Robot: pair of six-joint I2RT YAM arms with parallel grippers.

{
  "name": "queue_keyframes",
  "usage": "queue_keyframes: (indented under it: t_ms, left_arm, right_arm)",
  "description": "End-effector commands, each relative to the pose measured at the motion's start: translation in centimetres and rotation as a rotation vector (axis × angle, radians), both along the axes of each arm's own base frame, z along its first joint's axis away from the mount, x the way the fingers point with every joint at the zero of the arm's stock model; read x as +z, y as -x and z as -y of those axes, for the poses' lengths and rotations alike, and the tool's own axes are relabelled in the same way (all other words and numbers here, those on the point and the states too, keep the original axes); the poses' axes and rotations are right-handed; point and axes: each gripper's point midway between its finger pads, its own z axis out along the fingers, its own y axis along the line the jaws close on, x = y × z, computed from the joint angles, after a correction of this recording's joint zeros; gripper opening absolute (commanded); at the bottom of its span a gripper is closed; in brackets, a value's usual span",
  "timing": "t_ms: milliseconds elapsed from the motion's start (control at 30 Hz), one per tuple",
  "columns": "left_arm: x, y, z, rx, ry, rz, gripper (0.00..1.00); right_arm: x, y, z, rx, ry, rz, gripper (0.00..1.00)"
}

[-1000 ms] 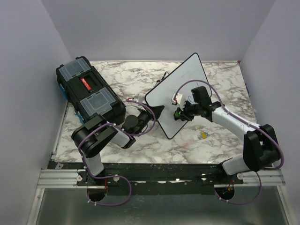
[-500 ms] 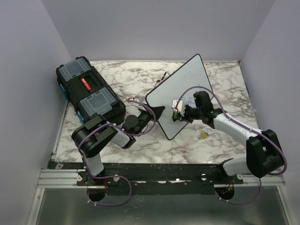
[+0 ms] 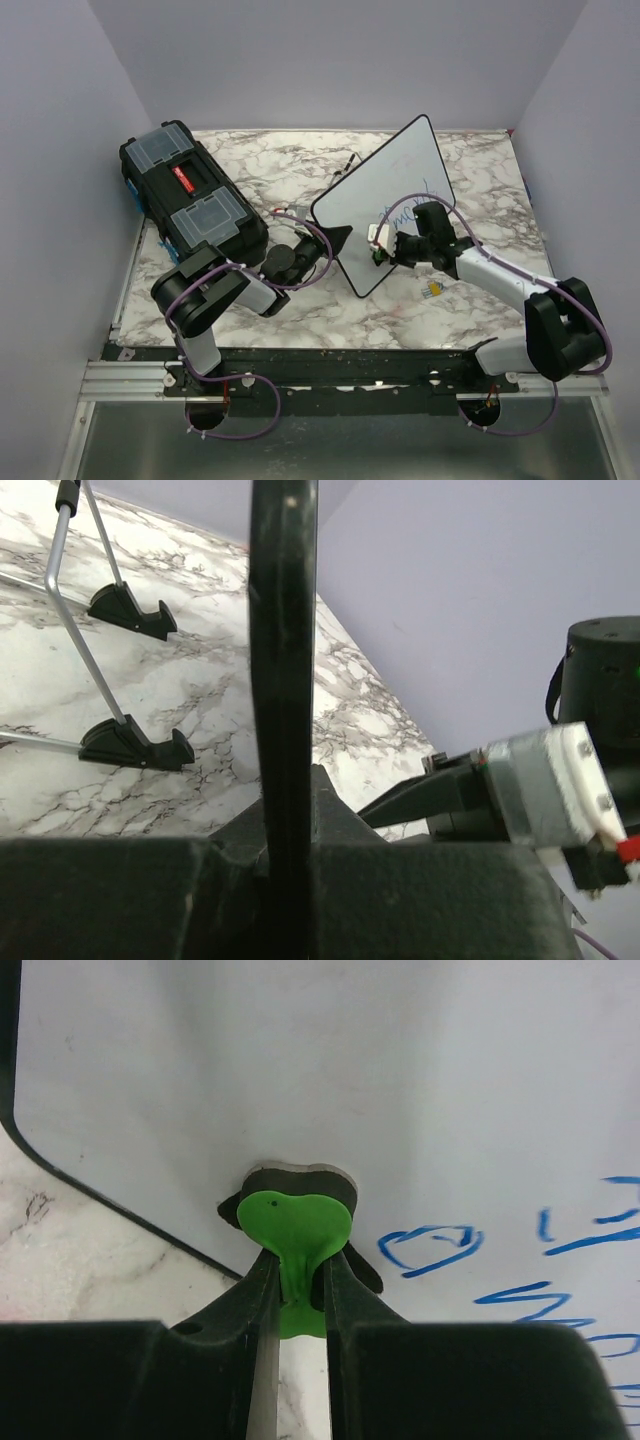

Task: Erase the whiteboard
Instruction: Erase the whiteboard at the center of the board.

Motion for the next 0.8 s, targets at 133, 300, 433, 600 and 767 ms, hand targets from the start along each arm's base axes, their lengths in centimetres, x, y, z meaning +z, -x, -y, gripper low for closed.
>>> queue_keyframes:
  t_ms: [133,300,433,600,767]
  left_arm:
    - [6.2,2.6,1.8,-0.140,0.121,0.145,0.00]
    - [6.4,2.7,1.8,-0.140,0.118,0.151,0.00]
    - [6.4,2.7,1.9,-0.146,0.119,0.154,0.00]
    - [6.3,2.7,2.0,-0.151,0.122,0.151,0.00]
    - [6.3,2.7,2.0,-0.153,0.121,0.150,0.00]
  right_arm:
    - [5.9,-4.0,-3.6,0.012,-0.176,0.145,0.00]
    - [1.7,-1.4,-1.8,0.090,-0.038,0.082,0.01]
    - [-2.2,1.9,0.3,0.189,0.089,0.026,0.01]
    - [-3.1,2.6,1.0,0.206,0.119,0.032,0.01]
    - [0.3,-0.6,-1.3,0.178,0.027,0.092,0.01]
